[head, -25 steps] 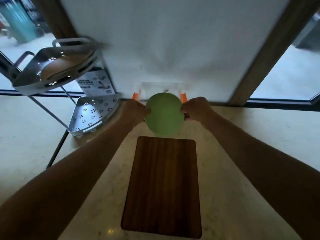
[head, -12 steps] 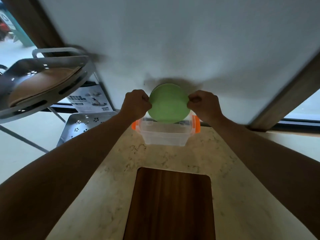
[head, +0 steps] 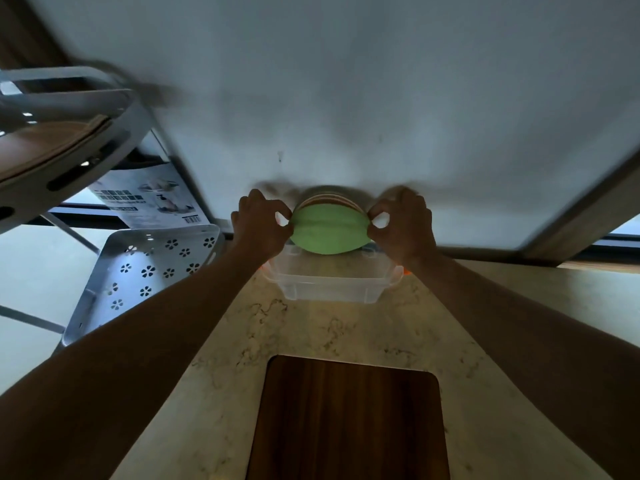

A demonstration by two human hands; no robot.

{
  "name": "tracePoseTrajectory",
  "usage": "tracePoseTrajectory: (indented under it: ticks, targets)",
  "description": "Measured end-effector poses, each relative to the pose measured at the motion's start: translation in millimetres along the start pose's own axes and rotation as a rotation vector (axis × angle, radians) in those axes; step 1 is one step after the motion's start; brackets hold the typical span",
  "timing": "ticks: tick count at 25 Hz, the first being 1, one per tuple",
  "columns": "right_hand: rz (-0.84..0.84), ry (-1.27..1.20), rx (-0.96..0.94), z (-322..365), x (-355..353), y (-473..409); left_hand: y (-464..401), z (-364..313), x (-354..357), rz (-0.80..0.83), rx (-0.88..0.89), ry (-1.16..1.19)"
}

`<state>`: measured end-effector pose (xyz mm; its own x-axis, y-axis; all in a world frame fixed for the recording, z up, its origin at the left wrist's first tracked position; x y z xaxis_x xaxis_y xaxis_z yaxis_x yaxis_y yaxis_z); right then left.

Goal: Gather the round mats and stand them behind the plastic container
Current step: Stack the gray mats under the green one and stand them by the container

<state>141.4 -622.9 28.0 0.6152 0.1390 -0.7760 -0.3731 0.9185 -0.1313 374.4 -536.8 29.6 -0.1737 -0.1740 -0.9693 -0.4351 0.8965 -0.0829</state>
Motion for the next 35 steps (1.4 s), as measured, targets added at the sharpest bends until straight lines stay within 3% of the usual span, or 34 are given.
tracePoseTrajectory:
  ticks: [5, 11, 21, 35]
  targets:
    - [-0.012, 0.048, 0.065, 3.2, 0.8, -0.8, -5.8, -4.3, 4.6, -0.031, -0.075, 0.055]
    - [-0.044, -0.036, 0.100, 4.5, -2.5, 2.6, -7.0, 2.4, 6.2, -0.016, -0.026, 0.052]
    - [-0.077, 0.075, 0.138, 1.6, 8.8, 2.9, -8.0, -2.2, 10.5, -0.050, -0.049, 0.037]
    - [-0.155, 0.163, -0.001, 12.5, -2.8, 10.0, 7.6, -3.8, -5.1, -0.147, -0.091, 0.115]
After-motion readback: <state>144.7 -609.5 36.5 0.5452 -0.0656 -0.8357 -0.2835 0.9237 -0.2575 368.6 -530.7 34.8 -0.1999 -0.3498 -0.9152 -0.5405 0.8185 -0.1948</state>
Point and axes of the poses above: each hand's wrist, its own y-axis away from the middle knuckle, its own x-axis out of the palm, z = x × y, the point moved 2 cm from there along -y, towards the middle knuckle, and after that the axes turned 10 degrees about -y, right-handed, at the moved point
